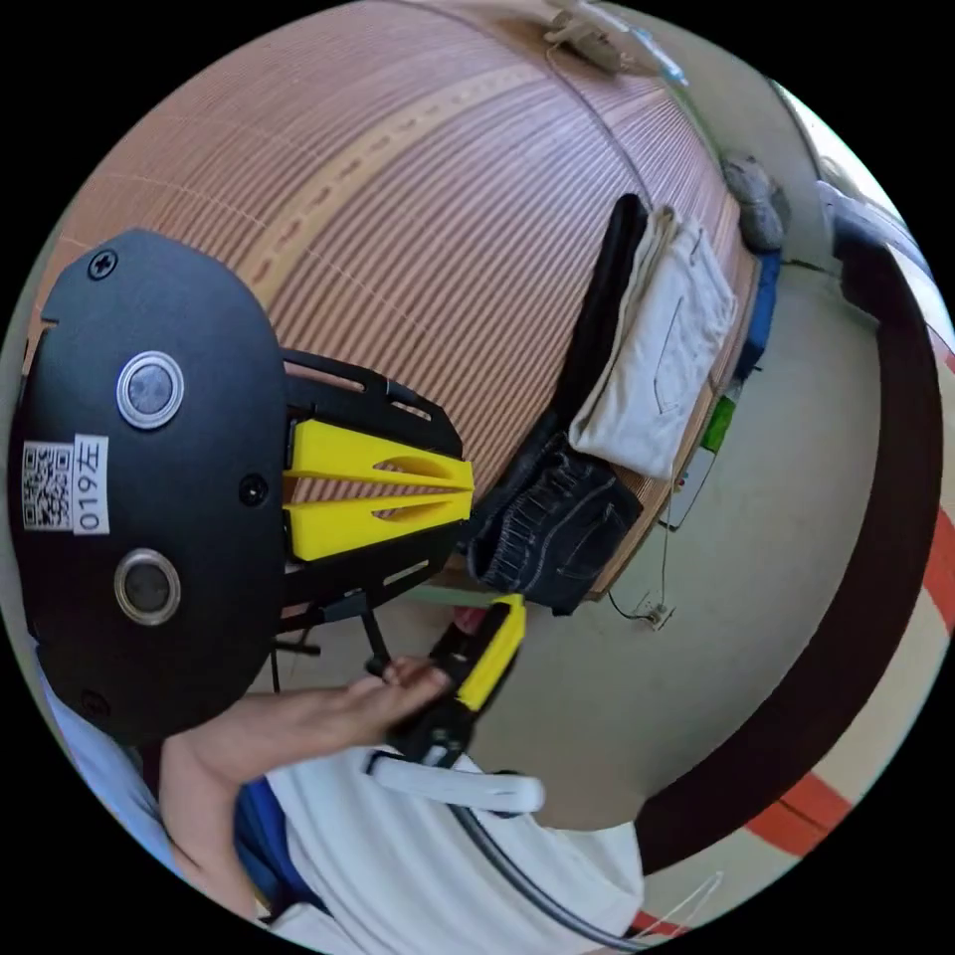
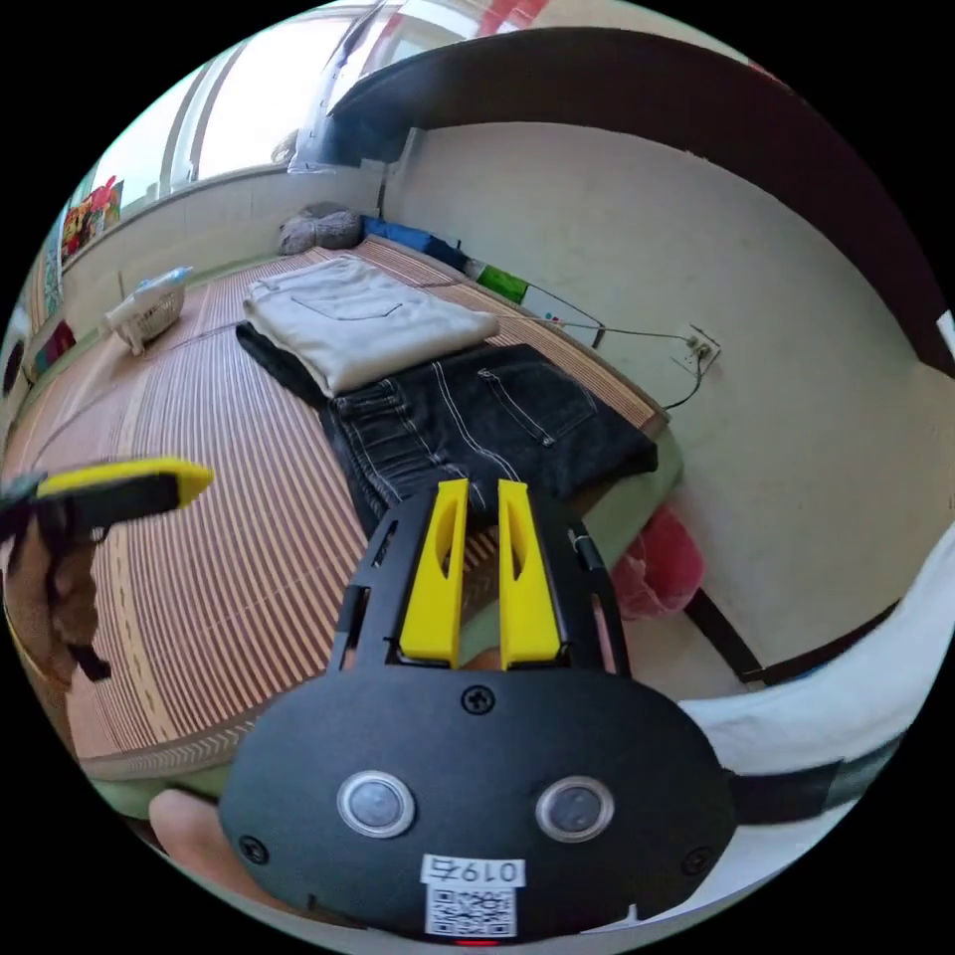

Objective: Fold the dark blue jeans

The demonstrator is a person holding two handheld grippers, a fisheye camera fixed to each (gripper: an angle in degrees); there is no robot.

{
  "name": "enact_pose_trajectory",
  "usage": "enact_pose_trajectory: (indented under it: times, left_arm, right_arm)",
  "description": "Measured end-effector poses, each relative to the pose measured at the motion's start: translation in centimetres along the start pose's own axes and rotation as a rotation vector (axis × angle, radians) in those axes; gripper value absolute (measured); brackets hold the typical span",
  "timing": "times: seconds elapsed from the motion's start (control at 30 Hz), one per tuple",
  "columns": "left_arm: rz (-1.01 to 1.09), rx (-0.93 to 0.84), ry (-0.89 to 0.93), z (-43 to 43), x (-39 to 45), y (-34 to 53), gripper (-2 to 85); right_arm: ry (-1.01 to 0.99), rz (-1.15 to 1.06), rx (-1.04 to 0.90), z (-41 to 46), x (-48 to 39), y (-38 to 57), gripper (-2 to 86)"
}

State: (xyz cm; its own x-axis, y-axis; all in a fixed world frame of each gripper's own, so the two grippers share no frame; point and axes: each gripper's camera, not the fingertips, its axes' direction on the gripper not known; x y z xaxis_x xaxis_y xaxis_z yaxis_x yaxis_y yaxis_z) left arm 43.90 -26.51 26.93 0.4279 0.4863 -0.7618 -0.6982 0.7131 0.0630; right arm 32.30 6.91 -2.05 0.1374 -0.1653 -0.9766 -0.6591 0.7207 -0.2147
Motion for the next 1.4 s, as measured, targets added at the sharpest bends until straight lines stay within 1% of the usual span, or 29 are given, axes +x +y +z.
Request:
enact_pose_trajectory:
  times: [0.07,0.13,0.17,0.27,0.33,0.4,0.47,0.53,0.67,0.73,0.8,0.87,0.97,1.1,1.17,1.27,1.3,1.4]
  left_arm:
    - [0.048,-0.044,-0.163,-1.9,0.9,3.6,0.7]
    - [0.059,-0.071,-0.275,-3.1,1.0,6.5,0.6]
    - [0.045,-0.094,-0.316,-3.8,0.8,8.4,0.6]
    - [0.003,-0.158,-0.359,-5.5,0.1,12.8,0.6]
    - [-0.048,-0.177,-0.350,-6.7,-0.5,15.3,0.6]
    - [-0.095,-0.165,-0.304,-8.2,-1.0,17.7,0.6]
    - [-0.135,-0.134,-0.292,-10.1,-1.0,20.4,0.7]
    - [-0.144,-0.129,-0.328,-11.1,-0.6,22.0,0.7]
    - [-0.157,-0.164,-0.455,-12.3,0.3,25.1,0.9]
    - [-0.177,-0.162,-0.431,-13.0,0.4,26.4,0.8]
    - [-0.175,-0.172,-0.459,-13.6,1.0,27.5,0.7]
    - [-0.158,-0.207,-0.536,-14.0,1.8,28.8,0.7]
    - [-0.159,-0.221,-0.529,-14.3,1.9,30.2,0.6]
    - [-0.163,-0.199,-0.496,-14.9,1.9,31.5,0.8]
    - [-0.176,-0.207,-0.481,-15.1,1.8,32.0,0.9]
    - [-0.158,-0.242,-0.494,-15.2,2.1,32.3,1.0]
    - [-0.149,-0.248,-0.498,-15.2,2.2,32.4,1.0]
    - [-0.151,-0.248,-0.473,-15.8,1.9,33.2,0.9]
  right_arm:
    - [0.042,-0.038,-0.024,1.2,-1.2,-1.7,1.6]
    - [0.062,-0.070,-0.045,2.2,-2.3,-2.3,0.3]
    - [0.059,-0.072,-0.059,2.8,-2.9,-2.4,-0.2]
    - [0.078,-0.091,-0.073,3.1,-4.2,-2.2,-0.6]
    - [0.082,-0.110,-0.090,3.1,-4.8,-2.4,-0.7]
    - [0.056,-0.103,-0.103,3.2,-4.9,-2.7,-0.7]
    - [-0.002,-0.065,-0.116,3.0,-4.4,-3.4,-0.7]
    - [-0.013,-0.070,-0.130,2.6,-4.7,-4.1,-0.7]
    - [0.076,-0.184,-0.154,2.0,-8.0,-5.6,-0.8]
    - [0.109,-0.227,-0.176,1.8,-9.3,-6.3,-0.8]
    - [0.126,-0.256,-0.200,1.5,-10.1,-7.1,-0.8]
    - [0.147,-0.298,-0.229,1.0,-11.1,-8.2,-0.8]
    - [0.161,-0.308,-0.246,0.0,-11.7,-9.3,-0.8]
    - [0.205,-0.268,-0.221,-2.4,-11.8,-10.6,-0.9]
    - [0.240,-0.241,-0.122,-6.1,-12.1,-10.8,-0.9]
    - [0.216,-0.254,-0.015,-10.8,-13.3,-10.7,-1.0]
    - [0.201,-0.249,-0.008,-11.4,-13.4,-10.8,-1.0]
    - [0.047,-0.159,-0.093,-12.4,-12.2,-11.8,-1.0]
